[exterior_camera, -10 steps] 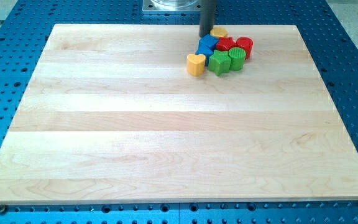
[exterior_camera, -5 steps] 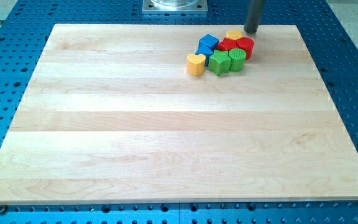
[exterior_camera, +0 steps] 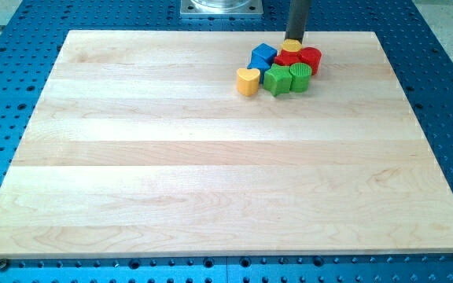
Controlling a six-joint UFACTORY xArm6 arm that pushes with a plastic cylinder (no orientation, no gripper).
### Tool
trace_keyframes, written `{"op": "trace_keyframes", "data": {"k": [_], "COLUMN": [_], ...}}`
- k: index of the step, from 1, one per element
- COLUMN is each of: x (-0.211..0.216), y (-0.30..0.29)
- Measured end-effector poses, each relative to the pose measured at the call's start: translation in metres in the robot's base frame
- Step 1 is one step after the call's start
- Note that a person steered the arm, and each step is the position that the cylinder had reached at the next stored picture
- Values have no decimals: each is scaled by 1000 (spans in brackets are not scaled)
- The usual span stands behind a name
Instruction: Adjust the red circle to the right side of the red star
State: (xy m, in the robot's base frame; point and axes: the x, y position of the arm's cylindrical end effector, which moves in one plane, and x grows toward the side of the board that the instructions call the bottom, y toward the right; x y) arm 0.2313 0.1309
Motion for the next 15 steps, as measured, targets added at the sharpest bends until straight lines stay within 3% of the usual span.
{"op": "trace_keyframes", "data": {"k": [7, 8, 9, 14, 15], "x": [-11, -2, 30, 37, 37], "y": [-14, 64, 65, 33, 72]}}
